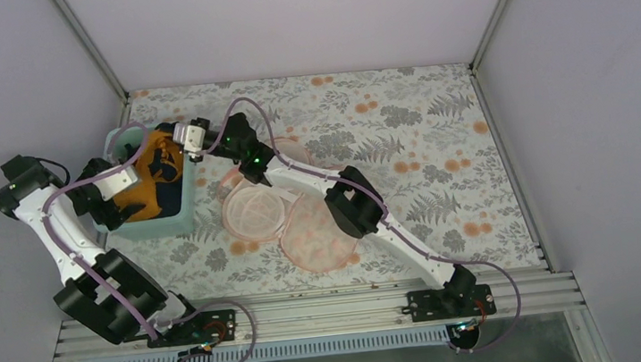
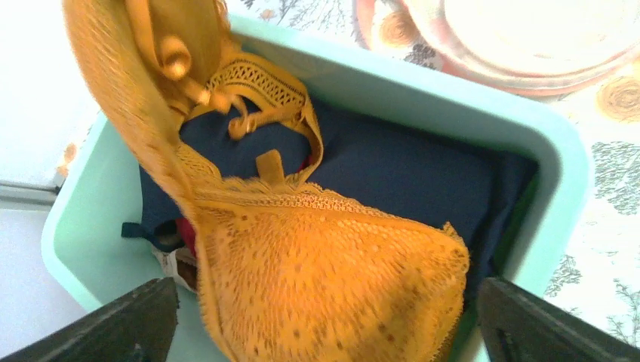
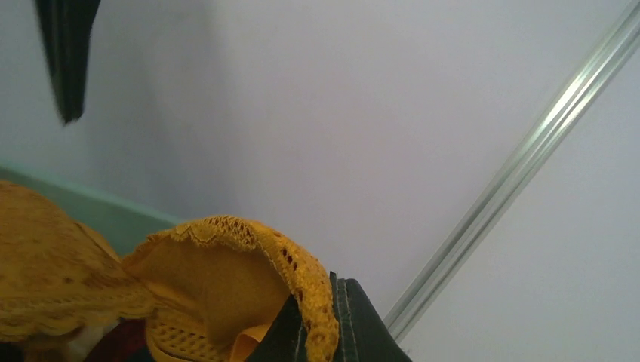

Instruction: Unzip the laundry bag and remove the bra

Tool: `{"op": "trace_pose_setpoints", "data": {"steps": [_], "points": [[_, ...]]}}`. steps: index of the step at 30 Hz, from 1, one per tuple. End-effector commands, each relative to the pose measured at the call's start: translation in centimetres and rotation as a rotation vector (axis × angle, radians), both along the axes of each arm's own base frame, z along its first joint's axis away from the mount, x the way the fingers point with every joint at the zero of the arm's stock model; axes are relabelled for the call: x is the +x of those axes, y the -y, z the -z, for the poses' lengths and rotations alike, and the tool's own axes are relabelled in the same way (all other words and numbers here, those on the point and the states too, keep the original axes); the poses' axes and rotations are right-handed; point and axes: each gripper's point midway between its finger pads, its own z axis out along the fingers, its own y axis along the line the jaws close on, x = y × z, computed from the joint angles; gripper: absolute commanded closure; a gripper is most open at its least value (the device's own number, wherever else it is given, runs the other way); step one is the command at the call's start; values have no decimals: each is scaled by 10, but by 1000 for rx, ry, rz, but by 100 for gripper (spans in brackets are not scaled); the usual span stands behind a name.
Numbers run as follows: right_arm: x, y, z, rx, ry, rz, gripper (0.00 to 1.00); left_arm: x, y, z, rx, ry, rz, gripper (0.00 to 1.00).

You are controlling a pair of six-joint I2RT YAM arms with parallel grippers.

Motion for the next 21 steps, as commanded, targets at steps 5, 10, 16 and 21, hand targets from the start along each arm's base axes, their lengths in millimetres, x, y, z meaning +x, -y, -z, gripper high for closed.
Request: {"op": "trace_pose_setpoints", "data": {"steps": [5,10,16,21], "points": [[-16,3,-21,-1,83,-40,97,33,19,-96,-210,247,-5,0],[-21,5,-25,8,82,-57,97,73,4,-96,-142,360,-92,6],[-24,6,-29,15,86,-69,97,93,21,-58,-88,319,-14,1],[-25,6,-31,17,83,-78,97,116,21,-36,-69,280,-18,2]]}}
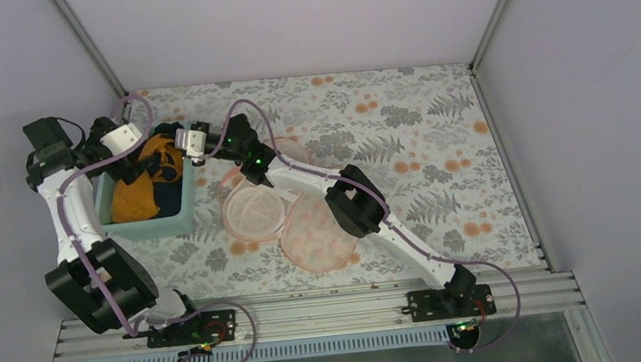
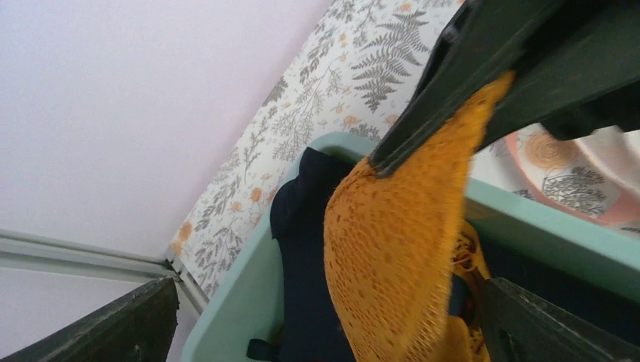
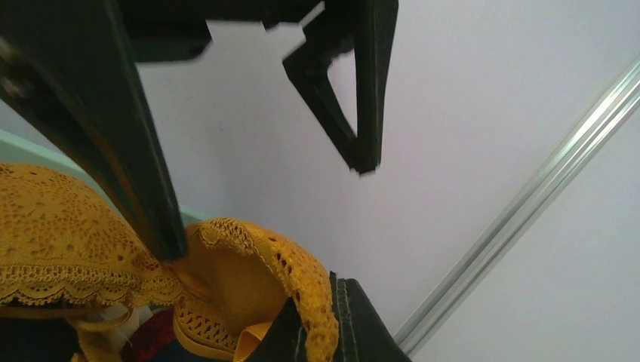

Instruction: Unzip the laundry bag and remove the bra

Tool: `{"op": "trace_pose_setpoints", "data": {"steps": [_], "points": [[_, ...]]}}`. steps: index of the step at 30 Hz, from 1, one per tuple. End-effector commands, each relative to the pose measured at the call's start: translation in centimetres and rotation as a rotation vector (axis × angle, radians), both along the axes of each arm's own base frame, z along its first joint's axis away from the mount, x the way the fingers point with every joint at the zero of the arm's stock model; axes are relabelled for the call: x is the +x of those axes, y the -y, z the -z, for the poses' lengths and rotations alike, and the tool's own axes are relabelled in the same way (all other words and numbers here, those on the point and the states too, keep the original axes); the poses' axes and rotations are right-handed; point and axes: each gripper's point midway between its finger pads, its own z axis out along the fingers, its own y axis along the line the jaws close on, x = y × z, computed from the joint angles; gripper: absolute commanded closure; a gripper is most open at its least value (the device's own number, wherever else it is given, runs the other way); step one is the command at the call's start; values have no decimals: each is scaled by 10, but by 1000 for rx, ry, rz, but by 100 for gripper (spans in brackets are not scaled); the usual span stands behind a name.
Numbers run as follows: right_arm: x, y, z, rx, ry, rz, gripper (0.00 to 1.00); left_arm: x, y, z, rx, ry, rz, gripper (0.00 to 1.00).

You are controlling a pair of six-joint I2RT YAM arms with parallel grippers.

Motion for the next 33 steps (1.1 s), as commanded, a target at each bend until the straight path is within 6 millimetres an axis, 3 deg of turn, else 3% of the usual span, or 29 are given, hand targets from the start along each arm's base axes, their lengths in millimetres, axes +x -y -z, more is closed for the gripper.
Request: {"op": "trace_pose_setpoints", "data": {"steps": [1,6,9,17,19,20,24,26,27,31,33], "points": [[-13,7,-47,71,63,-22,97,25,-2,8,40,20,-9,3],[-13,6,-46,65,65,-23,97,31,7,22,20,-13,7,18],[-14,6,-44,63,66,-33,97,30,16,25,11,-20,24,33],[-14,8,-53,83,66,-24,94,24,27,22,-76,-39,1,97],[-11,9,-57,95,62,-5,85,29,20,20,-108,-48,-71,98],[-8,11,-59,99,58,12,75,35,11,16,-121,-43,-139,98],[-4,24,-76,131,37,77,43,55,-38,-3,-185,-1,-502,98],[-5,32,-89,147,15,96,5,55,-52,-8,-212,16,-609,98],[-5,38,-96,155,-2,108,1,56,-56,-10,-234,26,-657,98],[-11,68,-139,227,-78,163,0,58,-81,-21,-218,136,-844,98],[-15,81,-145,236,-121,192,0,61,-92,-23,-189,182,-924,98]]}}
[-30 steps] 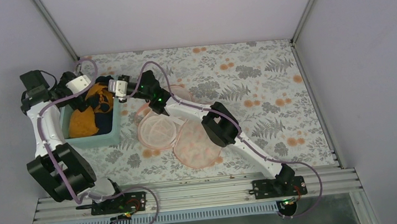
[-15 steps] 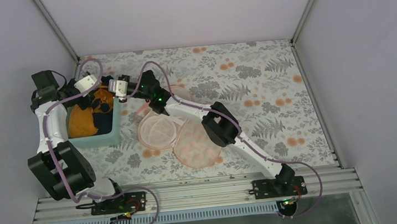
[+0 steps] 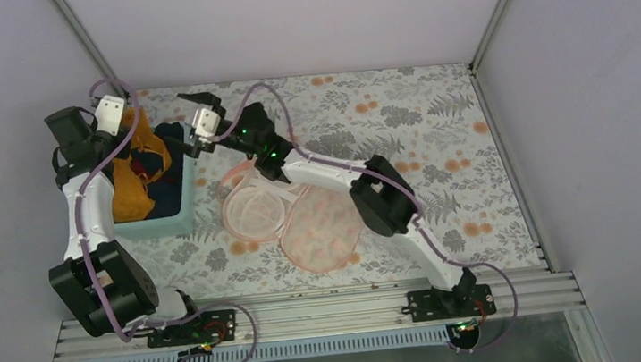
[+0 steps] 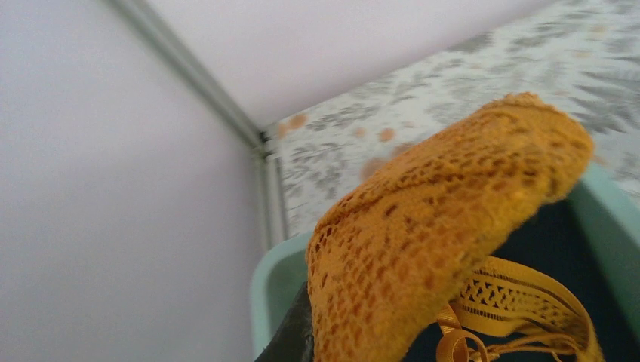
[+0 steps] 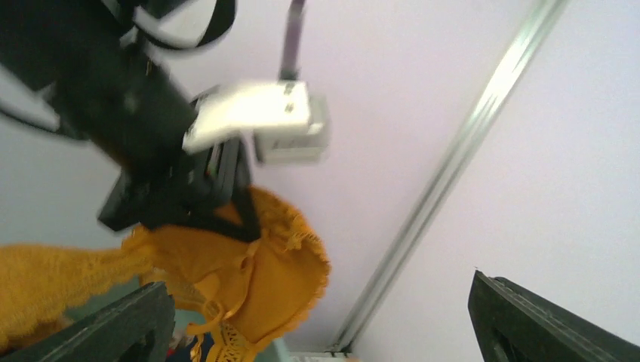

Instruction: Unzip the laundry bag and remove the bra

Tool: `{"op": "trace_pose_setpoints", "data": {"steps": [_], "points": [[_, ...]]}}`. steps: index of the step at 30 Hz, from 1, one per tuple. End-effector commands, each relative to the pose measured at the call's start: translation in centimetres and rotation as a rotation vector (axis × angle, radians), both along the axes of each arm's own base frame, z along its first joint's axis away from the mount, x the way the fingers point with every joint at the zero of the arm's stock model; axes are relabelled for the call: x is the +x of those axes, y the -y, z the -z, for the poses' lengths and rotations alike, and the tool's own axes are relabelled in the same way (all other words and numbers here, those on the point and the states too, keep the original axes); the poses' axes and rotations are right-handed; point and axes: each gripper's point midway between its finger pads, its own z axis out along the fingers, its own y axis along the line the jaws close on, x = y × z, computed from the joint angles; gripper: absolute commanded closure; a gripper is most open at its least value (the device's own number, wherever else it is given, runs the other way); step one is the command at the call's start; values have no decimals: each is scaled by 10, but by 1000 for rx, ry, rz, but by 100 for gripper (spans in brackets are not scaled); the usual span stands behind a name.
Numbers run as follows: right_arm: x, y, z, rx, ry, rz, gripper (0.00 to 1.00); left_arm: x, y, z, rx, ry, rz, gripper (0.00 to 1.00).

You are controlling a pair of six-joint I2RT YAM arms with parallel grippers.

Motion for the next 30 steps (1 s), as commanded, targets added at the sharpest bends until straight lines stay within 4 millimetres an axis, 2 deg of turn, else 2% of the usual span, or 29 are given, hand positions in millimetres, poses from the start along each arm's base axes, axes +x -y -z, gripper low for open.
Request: {"op": "trace_pose_setpoints", "data": {"steps": [1,6,9,11,19,24,26,30], "points": [[-15,45,-86,177,-28,90,0,8,-37,-26,42,137,-299,98],[-35,77,-96,196,-43,115,0,8,-58,-38,96,196,-464,98],[-41,91,-97,206,-59,136,0,6,-56,-40,124,216,-480,98],[-43,96,-97,205,-73,141,0,9,-48,-27,169,185,-469,98],[-52,115,-95,193,-94,168,0,25,-27,52,218,4,-429,98],[-53,132,-92,190,-127,217,0,32,-3,85,227,-68,-375,98],[-50,142,-95,195,-165,257,0,32,1,97,225,-98,-373,98],[-45,156,-91,160,-239,328,0,31,3,106,215,-117,-363,98]]}}
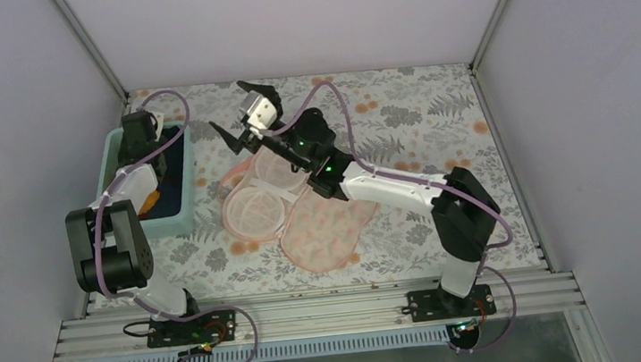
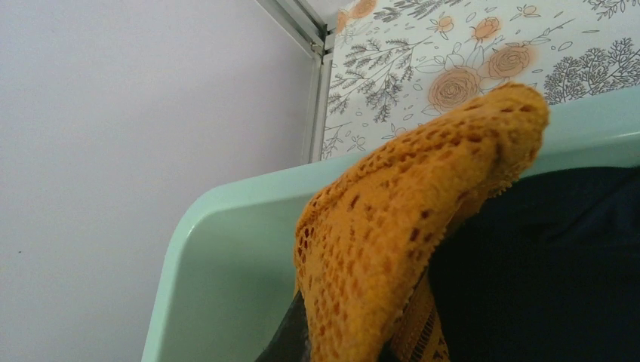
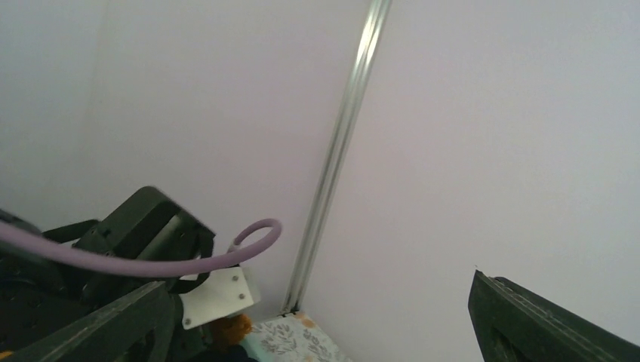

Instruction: Unzip the laundry bag and remove the bra

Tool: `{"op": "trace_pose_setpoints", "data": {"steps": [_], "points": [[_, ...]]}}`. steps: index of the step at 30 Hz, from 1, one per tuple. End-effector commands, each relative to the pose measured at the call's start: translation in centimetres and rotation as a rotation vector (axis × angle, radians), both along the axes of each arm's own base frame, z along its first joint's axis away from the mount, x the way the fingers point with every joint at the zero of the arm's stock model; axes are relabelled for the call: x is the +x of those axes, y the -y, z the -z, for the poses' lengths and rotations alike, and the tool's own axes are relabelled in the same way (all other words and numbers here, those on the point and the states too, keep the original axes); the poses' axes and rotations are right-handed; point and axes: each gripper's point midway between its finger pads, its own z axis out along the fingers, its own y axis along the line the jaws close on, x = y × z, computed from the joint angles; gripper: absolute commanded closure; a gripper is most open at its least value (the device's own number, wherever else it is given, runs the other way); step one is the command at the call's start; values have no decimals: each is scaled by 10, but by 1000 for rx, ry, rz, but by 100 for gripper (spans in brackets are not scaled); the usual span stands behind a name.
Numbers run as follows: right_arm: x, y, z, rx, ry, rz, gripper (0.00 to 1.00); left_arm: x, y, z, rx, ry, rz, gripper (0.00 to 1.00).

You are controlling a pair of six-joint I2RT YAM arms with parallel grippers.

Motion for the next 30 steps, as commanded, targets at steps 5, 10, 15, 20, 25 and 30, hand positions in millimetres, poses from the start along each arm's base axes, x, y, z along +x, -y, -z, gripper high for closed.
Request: {"op": "trace_pose_setpoints", "data": {"steps": [5,10,15,20,25,30], "points": [[1,37,-4,-3,-119,136,0,1,7,-4,-38,3,23,65],[13,65,5,-28,-293,238,0,-1,24,-53,-99,83,103,16],[34,129,46,-3,-604,374,0,-13,63,-126,-168,211,302,0],[16,227,137,51,-936,642,0,-31,84,-166,-259,259,372,0],[-38,286,241,67,-1226,805,0,-43,127,-163,-540,235,443,0],[-64,291,295,52,-1398,825,5,-61,232,-100,-548,39,597,0]]}}
